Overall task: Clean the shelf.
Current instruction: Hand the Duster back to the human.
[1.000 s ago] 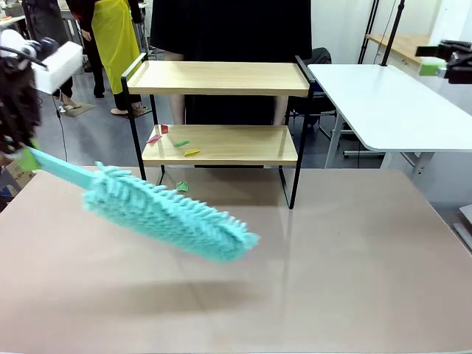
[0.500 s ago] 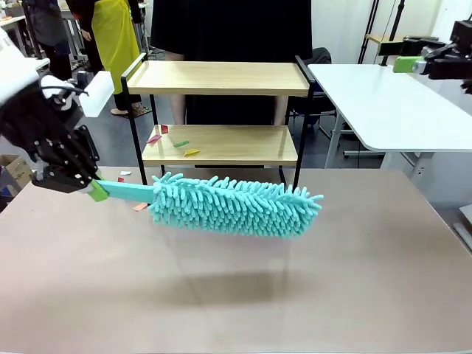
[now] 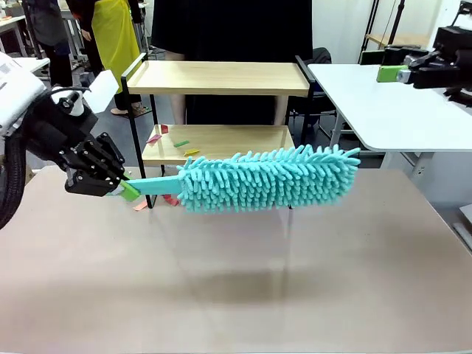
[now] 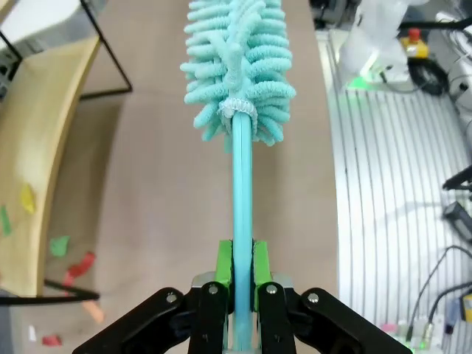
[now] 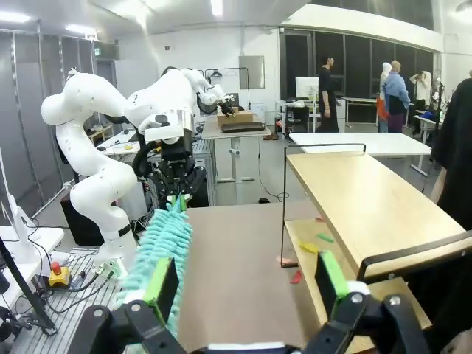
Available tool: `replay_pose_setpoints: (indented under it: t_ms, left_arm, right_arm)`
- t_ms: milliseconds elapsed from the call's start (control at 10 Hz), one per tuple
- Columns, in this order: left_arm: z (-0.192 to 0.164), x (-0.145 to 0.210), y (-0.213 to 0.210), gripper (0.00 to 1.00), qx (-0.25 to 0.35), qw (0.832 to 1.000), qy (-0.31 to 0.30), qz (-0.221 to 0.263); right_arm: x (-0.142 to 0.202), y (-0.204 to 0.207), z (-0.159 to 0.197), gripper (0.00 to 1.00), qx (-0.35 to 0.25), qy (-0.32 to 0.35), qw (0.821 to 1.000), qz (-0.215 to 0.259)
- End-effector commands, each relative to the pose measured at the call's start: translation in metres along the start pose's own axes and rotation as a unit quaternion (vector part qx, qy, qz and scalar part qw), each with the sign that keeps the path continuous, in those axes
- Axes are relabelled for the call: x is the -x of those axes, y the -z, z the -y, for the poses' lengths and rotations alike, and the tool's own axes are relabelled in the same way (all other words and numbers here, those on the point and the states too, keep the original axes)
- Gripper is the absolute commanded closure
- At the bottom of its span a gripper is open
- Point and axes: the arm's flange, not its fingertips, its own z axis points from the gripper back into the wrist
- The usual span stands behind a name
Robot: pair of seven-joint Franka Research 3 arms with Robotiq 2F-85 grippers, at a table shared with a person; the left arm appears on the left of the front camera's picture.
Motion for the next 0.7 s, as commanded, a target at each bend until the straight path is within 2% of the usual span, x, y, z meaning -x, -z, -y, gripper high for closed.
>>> replay_pose_setpoints:
  t_ms: [0,300,400,600]
  left_arm:
    - [0.005,0.006,0.011,0.87,0.013,0.999,0.007,0.03]
    - [0.002,-0.004,0.004,0.87,0.007,1.0,-0.002,0.012]
    - [0.002,-0.004,0.004,0.87,0.007,1.0,-0.002,0.012]
    - [0.002,-0.004,0.004,0.87,0.007,1.0,-0.002,0.012]
  right_arm:
    - [-0.002,-0.006,0.002,0.0,0.007,-0.001,1.0,0.002]
    - [0.0,-0.005,0.001,0.0,0.006,0.0,1.0,0.001]
    - [0.0,0.003,-0.025,0.0,-0.001,-0.017,1.0,0.006]
    - [0.0,0.023,-0.051,0.0,0.028,-0.024,0.999,-0.001]
